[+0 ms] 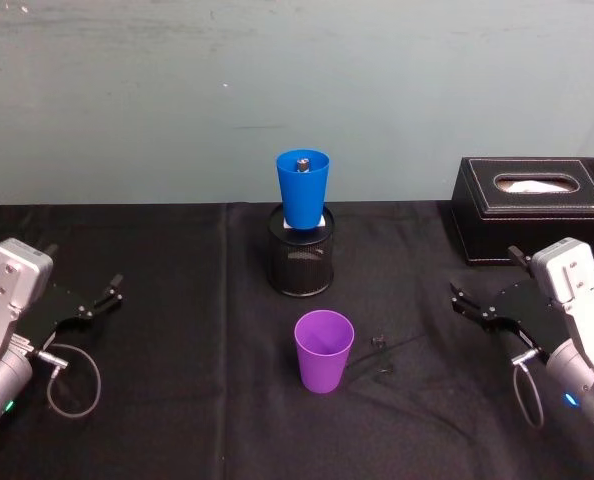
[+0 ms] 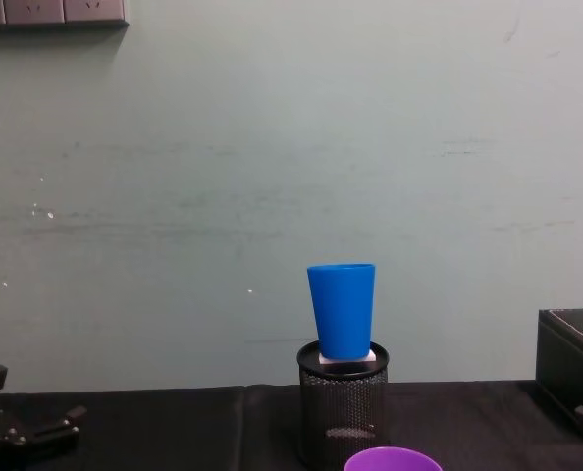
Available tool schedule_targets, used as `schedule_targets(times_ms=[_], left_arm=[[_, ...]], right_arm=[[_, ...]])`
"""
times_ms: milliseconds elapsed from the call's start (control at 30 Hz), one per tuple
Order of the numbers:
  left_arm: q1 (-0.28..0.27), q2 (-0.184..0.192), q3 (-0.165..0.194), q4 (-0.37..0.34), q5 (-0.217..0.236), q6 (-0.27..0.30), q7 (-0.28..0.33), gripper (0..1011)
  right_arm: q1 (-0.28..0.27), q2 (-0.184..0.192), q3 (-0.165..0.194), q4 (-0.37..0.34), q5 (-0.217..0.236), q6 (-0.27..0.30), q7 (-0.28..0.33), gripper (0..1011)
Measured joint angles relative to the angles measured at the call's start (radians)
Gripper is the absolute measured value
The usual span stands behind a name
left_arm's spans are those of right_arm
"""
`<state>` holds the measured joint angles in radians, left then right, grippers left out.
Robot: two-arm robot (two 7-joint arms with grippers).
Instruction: Pick up one cup with a gripper and tap it against the other cup.
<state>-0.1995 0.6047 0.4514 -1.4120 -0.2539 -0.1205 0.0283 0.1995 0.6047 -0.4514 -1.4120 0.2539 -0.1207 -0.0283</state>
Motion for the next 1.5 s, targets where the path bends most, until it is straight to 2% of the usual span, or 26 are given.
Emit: schedule_targets(times_ms=[333,567,667,800,833,900,933,1000,1133,1200,1500], left_arm=[[0.000,0.000,0.000,0.000,0.000,0.000,0.000,1000],[0.000,0.000,0.000,0.000,0.000,0.000,0.000,1000],[0.000,0.000,0.000,0.000,0.000,0.000,0.000,1000],[0.000,0.000,0.000,0.000,0.000,0.000,0.000,1000],[0.000,0.000,0.000,0.000,0.000,0.000,0.000,1000],[0.000,0.000,0.000,0.000,0.000,0.000,0.000,1000],[0.000,0.000,0.000,0.000,0.000,0.000,0.000,1000],[0.000,0.000,0.000,0.000,0.000,0.000,0.000,1000],[0.000,0.000,0.000,0.000,0.000,0.000,0.000,1000],[0.000,0.000,0.000,0.000,0.000,0.000,0.000,1000],[0.000,0.000,0.000,0.000,0.000,0.000,0.000,1000]], right_arm=[[0.000,0.000,0.001,0.000,0.000,-0.002,0.002,1003],[-0.019,0.018,0.040,-0.061,0.012,-0.072,0.052,1003],[-0.042,0.031,0.056,-0.091,0.035,-0.104,0.088,1003],[-0.072,0.054,0.065,-0.111,0.093,-0.134,0.178,1003],[-0.082,0.066,0.065,-0.114,0.126,-0.140,0.232,1003],[-0.091,0.080,0.062,-0.114,0.156,-0.142,0.288,1003],[-0.096,0.092,0.057,-0.113,0.181,-0.142,0.343,1003],[-0.101,0.104,0.048,-0.108,0.205,-0.142,0.409,1003],[-0.098,0.102,0.027,-0.094,0.224,-0.141,0.491,1003],[-0.094,0.096,0.019,-0.089,0.226,-0.139,0.514,1003],[-0.032,0.027,-0.040,-0.038,0.212,-0.095,0.614,1003]])
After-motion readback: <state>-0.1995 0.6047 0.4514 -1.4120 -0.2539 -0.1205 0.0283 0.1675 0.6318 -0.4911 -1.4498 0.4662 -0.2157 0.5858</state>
